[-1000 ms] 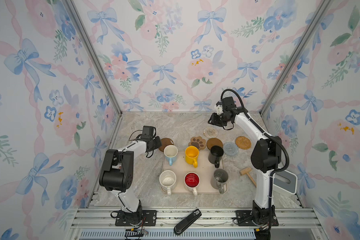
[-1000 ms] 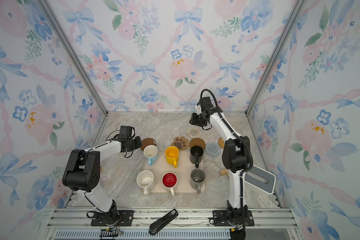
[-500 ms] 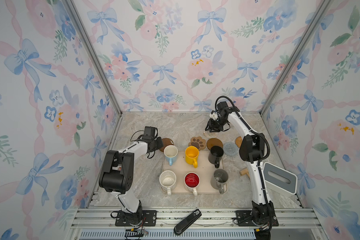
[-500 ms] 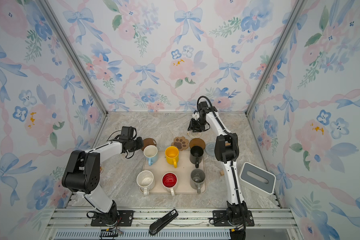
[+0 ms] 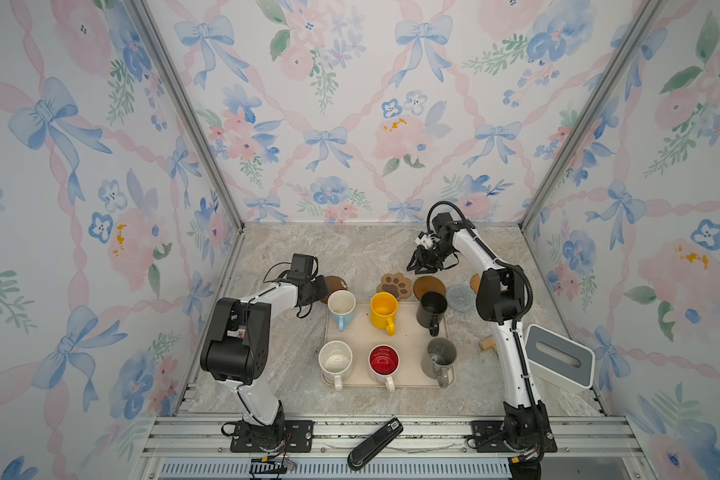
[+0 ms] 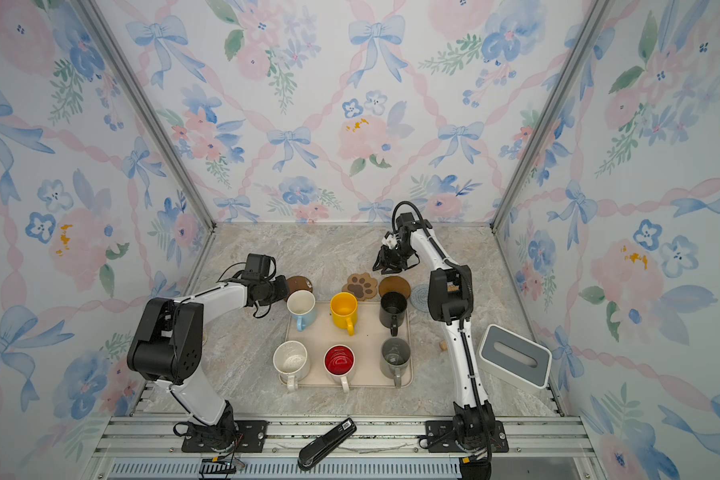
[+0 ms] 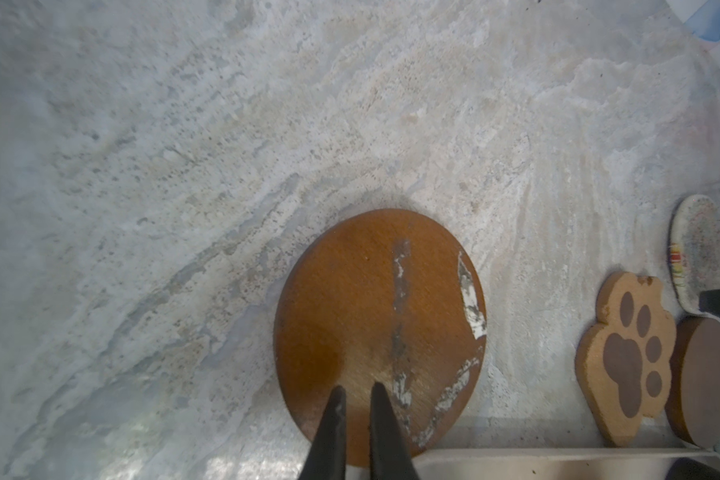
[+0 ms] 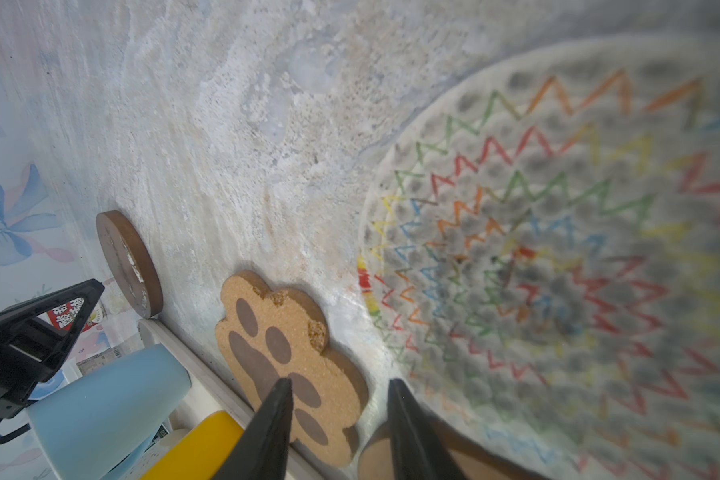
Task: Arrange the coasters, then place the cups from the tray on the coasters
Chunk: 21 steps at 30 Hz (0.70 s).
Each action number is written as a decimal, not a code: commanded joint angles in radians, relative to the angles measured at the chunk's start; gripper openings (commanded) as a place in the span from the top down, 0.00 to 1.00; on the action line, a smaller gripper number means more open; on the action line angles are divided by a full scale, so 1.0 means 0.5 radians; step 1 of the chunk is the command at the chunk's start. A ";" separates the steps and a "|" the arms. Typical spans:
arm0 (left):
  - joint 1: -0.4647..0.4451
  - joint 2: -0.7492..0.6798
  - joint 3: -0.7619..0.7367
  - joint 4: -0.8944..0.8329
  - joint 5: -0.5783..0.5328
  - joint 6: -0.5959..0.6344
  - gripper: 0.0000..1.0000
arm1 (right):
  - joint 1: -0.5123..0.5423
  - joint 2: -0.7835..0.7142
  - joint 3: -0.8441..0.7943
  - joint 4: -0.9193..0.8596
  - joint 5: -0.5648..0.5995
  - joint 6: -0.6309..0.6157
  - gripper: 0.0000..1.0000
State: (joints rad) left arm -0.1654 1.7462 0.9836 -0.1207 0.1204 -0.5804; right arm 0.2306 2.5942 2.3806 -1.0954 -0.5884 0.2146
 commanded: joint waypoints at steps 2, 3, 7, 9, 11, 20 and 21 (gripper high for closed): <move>-0.016 0.053 0.018 -0.010 -0.009 -0.008 0.89 | 0.014 0.053 -0.024 -0.068 -0.080 -0.041 0.58; -0.016 0.057 0.018 -0.011 -0.009 -0.008 0.89 | 0.014 0.059 -0.026 -0.072 -0.085 -0.040 0.58; -0.019 0.077 0.024 -0.011 -0.010 -0.005 0.88 | 0.028 0.069 -0.051 -0.070 -0.109 -0.046 0.58; -0.018 0.084 0.030 -0.012 -0.010 -0.006 0.88 | 0.040 0.078 -0.055 -0.070 -0.120 -0.052 0.58; -0.019 0.097 0.036 -0.011 -0.002 -0.005 0.88 | 0.054 0.082 -0.057 -0.070 -0.130 -0.056 0.59; -0.019 0.142 0.060 -0.010 0.012 -0.015 0.88 | 0.111 0.086 -0.109 -0.056 -0.239 -0.042 0.66; -0.018 0.145 0.061 -0.008 0.015 -0.014 0.88 | 0.118 0.085 -0.118 -0.052 -0.247 -0.038 0.67</move>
State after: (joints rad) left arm -0.1699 1.7889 1.0004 -0.1074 0.1215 -0.5808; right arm 0.2710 2.6080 2.3417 -1.0988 -0.6712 0.1974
